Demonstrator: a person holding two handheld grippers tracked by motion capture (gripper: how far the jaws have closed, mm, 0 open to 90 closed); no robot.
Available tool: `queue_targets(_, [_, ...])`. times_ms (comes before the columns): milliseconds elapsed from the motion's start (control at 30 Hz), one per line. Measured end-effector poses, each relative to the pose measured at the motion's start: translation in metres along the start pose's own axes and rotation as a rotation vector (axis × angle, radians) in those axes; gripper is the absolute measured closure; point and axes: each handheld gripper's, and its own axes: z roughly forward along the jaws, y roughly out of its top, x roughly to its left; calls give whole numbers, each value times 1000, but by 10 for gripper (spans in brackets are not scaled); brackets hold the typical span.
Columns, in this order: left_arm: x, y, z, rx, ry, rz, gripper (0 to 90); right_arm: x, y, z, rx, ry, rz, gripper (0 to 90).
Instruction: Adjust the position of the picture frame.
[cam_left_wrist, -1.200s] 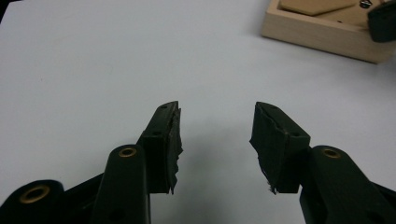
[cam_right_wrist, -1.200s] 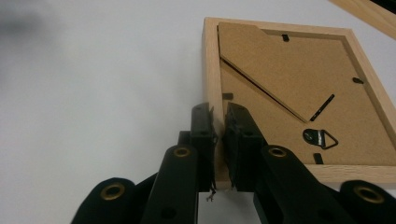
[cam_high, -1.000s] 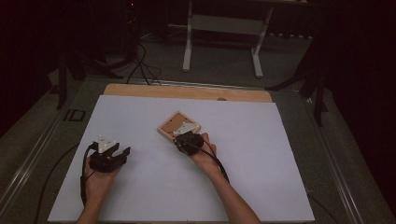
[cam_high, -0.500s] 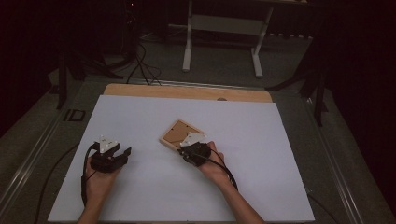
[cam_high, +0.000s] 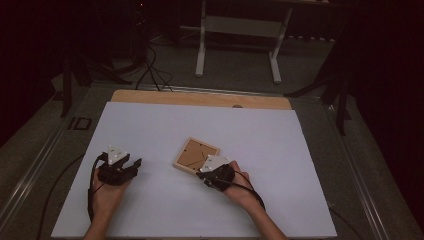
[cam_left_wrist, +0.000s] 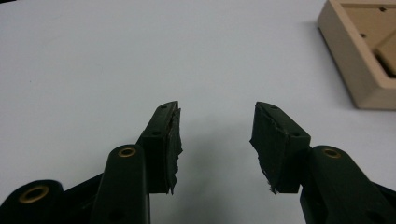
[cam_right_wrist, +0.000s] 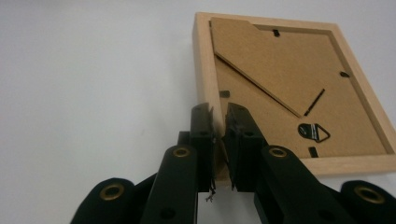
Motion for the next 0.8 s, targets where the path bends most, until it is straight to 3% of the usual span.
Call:
queue_targets(100, [-1,0,0,1,-3,1,518,2,-10,-12,6,13,-26,819])
queue_targets(233, [-3,0,2,7,-6,10,517,3,-18,-20,5,16,-12,804])
queue_targets(333, [-5,1,2,10,-8,16,517,1,-21,-23,-3,-1,5,720])
queue_targets(433, [-6,1,1,1,-13,15,517,-5,-21,-32,-61,-17,75,677])
queue_targets(533, [-6,1,1,3,-14,15,517,-18,-25,-43,-102,-80,165,686])
queue_targets(600, [-6,1,2,8,-16,19,517,-27,-29,-45,-93,-142,220,751])
queue_targets(700, [-8,1,3,8,-17,23,517,-35,-35,-43,-65,-187,272,897])
queue_targets(800, [-9,1,3,11,-17,27,517,-39,-37,-35,-18,-220,290,900])
